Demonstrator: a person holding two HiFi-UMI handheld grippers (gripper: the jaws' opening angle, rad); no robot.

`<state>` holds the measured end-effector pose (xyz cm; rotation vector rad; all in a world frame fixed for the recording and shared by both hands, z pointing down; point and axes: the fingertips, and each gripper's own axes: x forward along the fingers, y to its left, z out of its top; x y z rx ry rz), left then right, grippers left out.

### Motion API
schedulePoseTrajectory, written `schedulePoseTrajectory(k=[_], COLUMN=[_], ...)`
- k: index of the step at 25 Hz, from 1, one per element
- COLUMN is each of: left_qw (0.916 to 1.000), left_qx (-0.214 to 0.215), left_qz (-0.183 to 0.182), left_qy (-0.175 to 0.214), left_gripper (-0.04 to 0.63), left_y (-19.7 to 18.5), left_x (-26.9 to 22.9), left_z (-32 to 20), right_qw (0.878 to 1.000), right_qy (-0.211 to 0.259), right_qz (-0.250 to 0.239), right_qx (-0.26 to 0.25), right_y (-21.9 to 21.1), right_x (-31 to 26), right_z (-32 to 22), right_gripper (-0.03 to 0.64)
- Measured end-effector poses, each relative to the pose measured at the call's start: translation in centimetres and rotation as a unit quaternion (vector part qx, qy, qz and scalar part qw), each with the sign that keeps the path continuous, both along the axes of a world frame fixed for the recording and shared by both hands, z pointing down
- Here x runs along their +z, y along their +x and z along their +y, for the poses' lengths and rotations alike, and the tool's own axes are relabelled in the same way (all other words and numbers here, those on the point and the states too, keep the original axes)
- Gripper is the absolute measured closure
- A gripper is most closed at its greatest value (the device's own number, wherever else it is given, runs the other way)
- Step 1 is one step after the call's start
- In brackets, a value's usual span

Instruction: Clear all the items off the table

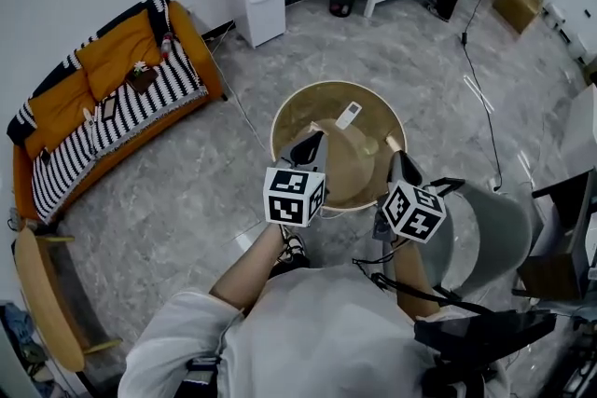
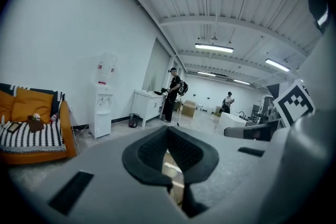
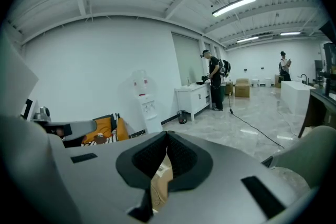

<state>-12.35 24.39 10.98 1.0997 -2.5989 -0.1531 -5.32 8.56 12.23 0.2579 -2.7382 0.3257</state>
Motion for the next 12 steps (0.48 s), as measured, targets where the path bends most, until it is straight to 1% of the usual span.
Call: schedulePoseTrajectory(k=[4, 7, 9, 12], left_qw=[0.9999, 0.9994, 0.9988, 0.9977], left_qx=[-0.002, -0.010, -0.015, -0.018], left_qz=[0.011, 0.033, 0.047, 0.063], left_qy=[-0.005, 0.000, -0.003, -0.018], left_gripper=[0.588, 0.588, 0.588, 0.588], left_y=[-3.7, -6.1, -7.0, -7.3], left_x=[1.0, 2.1, 3.1, 5.1], left_z=[0.3, 0.2, -0.1, -1.2], right_qw=[1.000, 1.000, 1.000, 0.999], right_qy=[-0.009, -0.008, -0.009, -0.017], right_qz=[0.010, 0.010, 0.014, 0.028], right_qx=[0.010, 0.013, 0.012, 0.008], right_y=[-3.2, -5.0, -5.7, -6.0], right_x=[1.3, 1.5, 2.0, 3.6], right_z=[-0.5, -1.1, -1.6, -2.9], right_gripper=[0.592, 0.592, 0.592, 0.592])
